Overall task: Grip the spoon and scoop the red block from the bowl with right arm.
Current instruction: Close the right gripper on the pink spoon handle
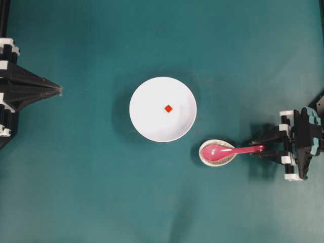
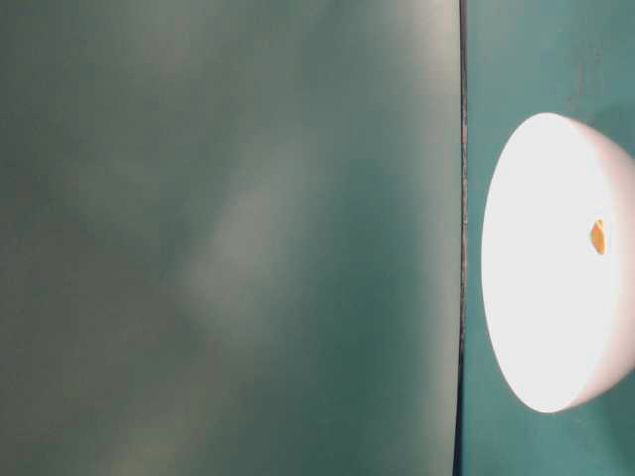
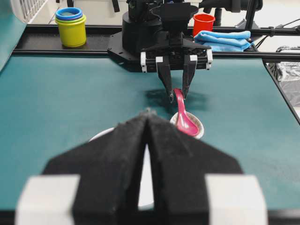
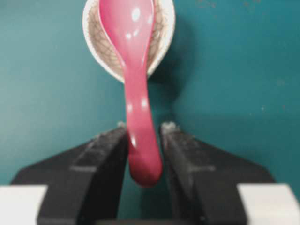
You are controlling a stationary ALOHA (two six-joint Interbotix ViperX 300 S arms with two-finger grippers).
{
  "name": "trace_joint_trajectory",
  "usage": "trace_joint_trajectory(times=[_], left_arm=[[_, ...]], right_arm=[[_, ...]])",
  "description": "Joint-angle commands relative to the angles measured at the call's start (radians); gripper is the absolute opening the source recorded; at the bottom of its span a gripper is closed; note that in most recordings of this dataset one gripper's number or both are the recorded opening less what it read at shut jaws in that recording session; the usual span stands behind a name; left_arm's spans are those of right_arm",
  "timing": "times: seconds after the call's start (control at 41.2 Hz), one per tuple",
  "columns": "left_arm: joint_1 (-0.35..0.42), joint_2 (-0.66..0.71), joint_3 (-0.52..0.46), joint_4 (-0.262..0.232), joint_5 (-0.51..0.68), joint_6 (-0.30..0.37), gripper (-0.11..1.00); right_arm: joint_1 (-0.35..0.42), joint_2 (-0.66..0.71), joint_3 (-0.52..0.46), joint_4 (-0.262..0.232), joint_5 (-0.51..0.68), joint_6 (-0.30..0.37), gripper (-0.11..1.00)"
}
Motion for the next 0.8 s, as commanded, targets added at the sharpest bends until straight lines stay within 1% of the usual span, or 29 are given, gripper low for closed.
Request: trace_joint_trajectory(times=[0.0, 0.073, 0.146, 0.291, 0.534, 0.655, 0.704, 0.777], left_arm=[[0.003, 0.008, -0.026, 0.003, -0.005, -0.002, 0.0], [0.003, 0.008, -0.025, 0.003, -0.005, -0.002, 0.0], [0.006, 0.008, -0.025, 0.003, -0.005, -0.002, 0.0], [0.009, 0.008, -0.025, 0.003, -0.005, -0.002, 0.0], [0.009, 0.006, -0.025, 0.003, 0.009, -0.002, 0.0], [0.011, 0.006, -0.026, 0.003, 0.011, -0.002, 0.0], [0.014, 0.006, -0.026, 0.003, 0.011, -0.002, 0.0], [0.018, 0.006, -0.026, 0.003, 0.011, -0.002, 0.0]], right_arm=[[0.006, -0.006, -0.009, -0.002, -0.009, -0.002, 0.39], [0.006, -0.006, -0.009, -0.002, -0.008, -0.002, 0.39], [0.006, -0.006, -0.011, -0.002, -0.006, -0.002, 0.36], [0.006, -0.006, -0.012, -0.002, -0.008, -0.003, 0.24], [0.006, -0.02, -0.018, -0.003, -0.005, -0.015, 0.24], [0.002, -0.078, -0.032, 0.0, 0.012, -0.029, 0.24], [-0.009, -0.118, -0.038, 0.0, 0.035, -0.037, 0.24], [-0.044, -0.199, -0.054, 0.0, 0.101, -0.061, 0.24]])
